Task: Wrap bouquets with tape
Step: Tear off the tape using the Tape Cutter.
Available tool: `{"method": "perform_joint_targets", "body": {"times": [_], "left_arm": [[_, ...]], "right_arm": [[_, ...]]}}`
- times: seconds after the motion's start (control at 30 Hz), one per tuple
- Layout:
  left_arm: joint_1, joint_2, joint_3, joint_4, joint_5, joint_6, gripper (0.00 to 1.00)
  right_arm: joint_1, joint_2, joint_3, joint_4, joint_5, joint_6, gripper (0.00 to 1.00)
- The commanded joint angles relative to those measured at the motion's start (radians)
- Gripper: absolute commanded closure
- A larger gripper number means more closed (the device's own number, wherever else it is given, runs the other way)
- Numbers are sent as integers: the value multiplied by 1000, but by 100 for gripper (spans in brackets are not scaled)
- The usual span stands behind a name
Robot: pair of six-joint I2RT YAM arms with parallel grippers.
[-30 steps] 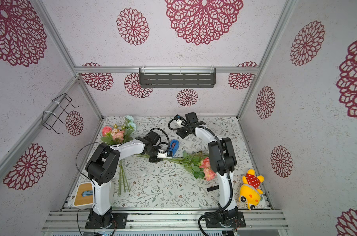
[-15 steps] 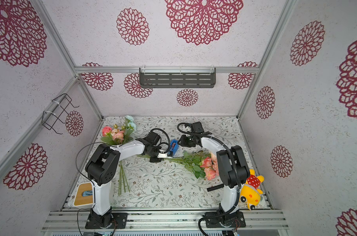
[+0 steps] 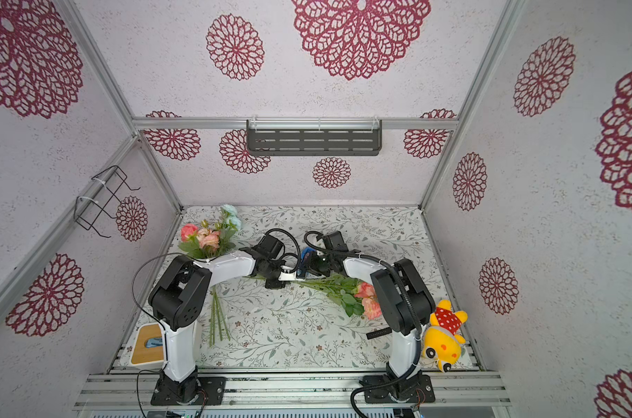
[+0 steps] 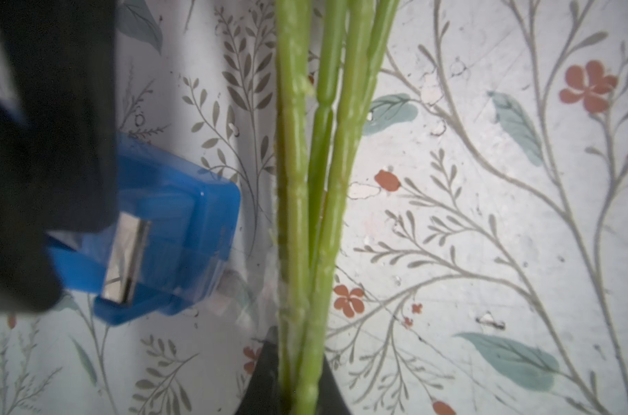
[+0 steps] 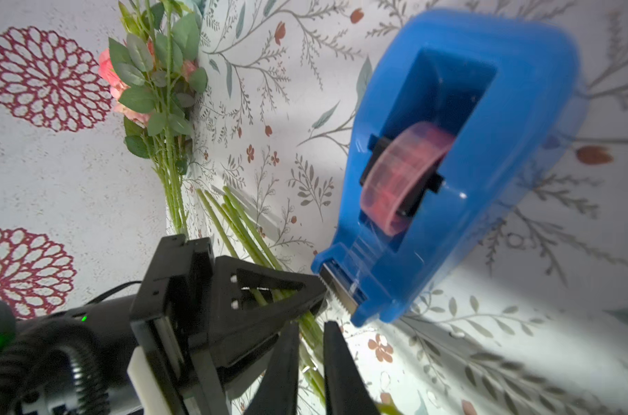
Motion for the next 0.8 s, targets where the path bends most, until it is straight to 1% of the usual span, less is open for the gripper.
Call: {"method": "perform_joint_targets", "body": {"times": [0.0,0.13,0.27,0.4,0.5,0.63,0.77], "left_arm": [[-14,4,-31,-21,-1,1,100],[-16,4,-29,-21,6,0,100],[-17,3,-31,-21,7,-4,100],[-18,0,-29,-22,7,-4,100],[-18,-3,-29,-26,6,-2,100],[-17,-7,-32,-30,5,-2,100],[-18,-5,-31,-30,4,-1,100]], "right_arm": [[20,20,3,117,-29,73,83],[25,49,-13,177,-20,98,84],[30,61,-12,180,3,69,86],[39,80,10,133,22,17,86],[41,78,-3,121,26,-14,86],[41,61,-39,159,-21,-41,86],[40,61,-31,163,-64,-75,85]]}}
